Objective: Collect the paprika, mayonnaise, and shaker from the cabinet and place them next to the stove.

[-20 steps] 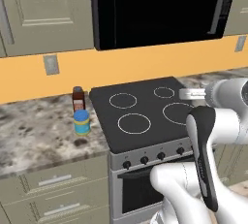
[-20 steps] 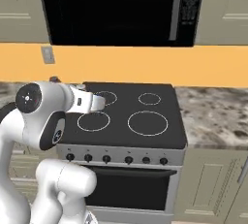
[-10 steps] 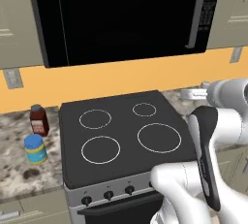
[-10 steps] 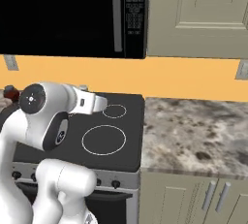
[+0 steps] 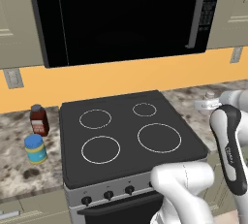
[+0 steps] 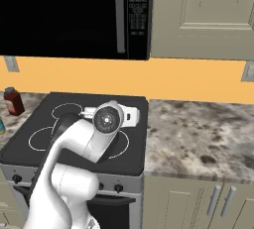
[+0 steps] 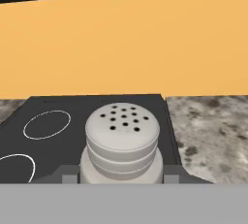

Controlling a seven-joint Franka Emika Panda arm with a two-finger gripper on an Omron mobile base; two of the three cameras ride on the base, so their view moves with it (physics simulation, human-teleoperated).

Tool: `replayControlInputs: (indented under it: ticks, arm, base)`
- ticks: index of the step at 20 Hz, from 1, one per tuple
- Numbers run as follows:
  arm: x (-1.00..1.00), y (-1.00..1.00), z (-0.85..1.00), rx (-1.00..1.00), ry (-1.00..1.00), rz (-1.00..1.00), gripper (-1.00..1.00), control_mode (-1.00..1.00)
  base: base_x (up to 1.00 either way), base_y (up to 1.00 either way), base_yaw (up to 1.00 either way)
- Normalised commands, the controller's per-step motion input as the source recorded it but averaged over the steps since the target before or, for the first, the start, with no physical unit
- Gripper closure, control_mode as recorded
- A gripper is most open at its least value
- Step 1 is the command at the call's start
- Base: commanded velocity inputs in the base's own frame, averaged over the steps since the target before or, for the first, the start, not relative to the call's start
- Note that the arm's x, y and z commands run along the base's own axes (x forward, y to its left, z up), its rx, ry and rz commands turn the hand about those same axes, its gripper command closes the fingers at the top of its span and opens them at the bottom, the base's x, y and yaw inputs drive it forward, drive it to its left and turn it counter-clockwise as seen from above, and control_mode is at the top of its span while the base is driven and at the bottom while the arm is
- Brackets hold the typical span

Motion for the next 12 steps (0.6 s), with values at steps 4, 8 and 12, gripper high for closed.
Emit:
replayControlInputs:
  ticks: [4,8,12]
  arm:
    - [0.27,-0.95,-0.33,0.00,0.00,0.10,1.00,-1.00]
    - [0.32,-0.88,-0.54,0.00,0.00,0.09,1.00,-1.00]
    - [0.37,-0.53,-0.53,-0.01,0.00,0.17,1.00,-1.00]
  base:
    - [0.00,0.00,0.00]
    - [0.00,0.00,0.00]
    - [0.00,0.00,0.00]
